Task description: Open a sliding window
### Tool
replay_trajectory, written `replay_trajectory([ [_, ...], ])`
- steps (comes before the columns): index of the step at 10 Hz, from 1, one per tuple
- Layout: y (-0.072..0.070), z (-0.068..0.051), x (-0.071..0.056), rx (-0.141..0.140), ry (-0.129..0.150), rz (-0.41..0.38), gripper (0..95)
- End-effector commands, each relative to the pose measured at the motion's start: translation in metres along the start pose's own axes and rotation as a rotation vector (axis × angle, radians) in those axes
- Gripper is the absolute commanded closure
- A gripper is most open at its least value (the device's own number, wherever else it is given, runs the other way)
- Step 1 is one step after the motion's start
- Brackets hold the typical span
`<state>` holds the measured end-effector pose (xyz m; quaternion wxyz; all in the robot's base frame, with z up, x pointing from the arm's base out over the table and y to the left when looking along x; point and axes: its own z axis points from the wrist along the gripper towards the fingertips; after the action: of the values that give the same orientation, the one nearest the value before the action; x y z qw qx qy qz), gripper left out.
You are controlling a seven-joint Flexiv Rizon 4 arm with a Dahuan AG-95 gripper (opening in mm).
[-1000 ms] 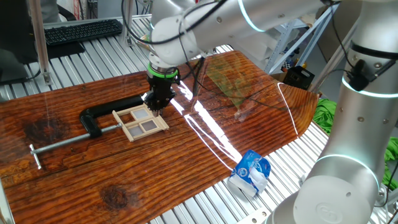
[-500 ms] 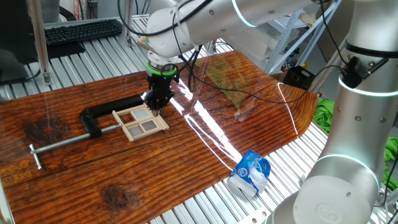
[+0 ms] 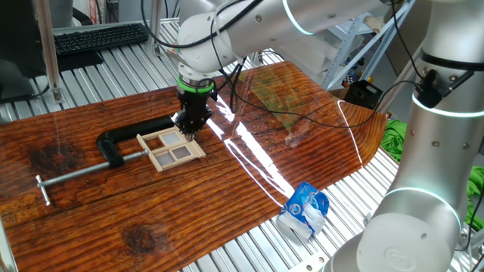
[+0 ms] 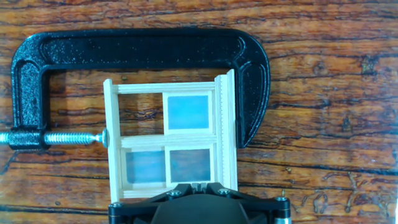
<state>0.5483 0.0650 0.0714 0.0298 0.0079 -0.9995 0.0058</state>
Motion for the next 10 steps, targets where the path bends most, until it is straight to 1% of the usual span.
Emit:
replay_trajectory([
  [1, 0.001, 0.0, -0.001, -0.004, 0.001, 0.017, 95.0],
  [2, 0.001, 0.0, -0.001, -0.004, 0.001, 0.028, 95.0],
  [5, 0.008, 0.011, -0.007, -0.002, -0.002, 0.056, 95.0],
  [10, 0.019, 0.027, -0.018, 0.004, -0.002, 0.071, 95.0],
])
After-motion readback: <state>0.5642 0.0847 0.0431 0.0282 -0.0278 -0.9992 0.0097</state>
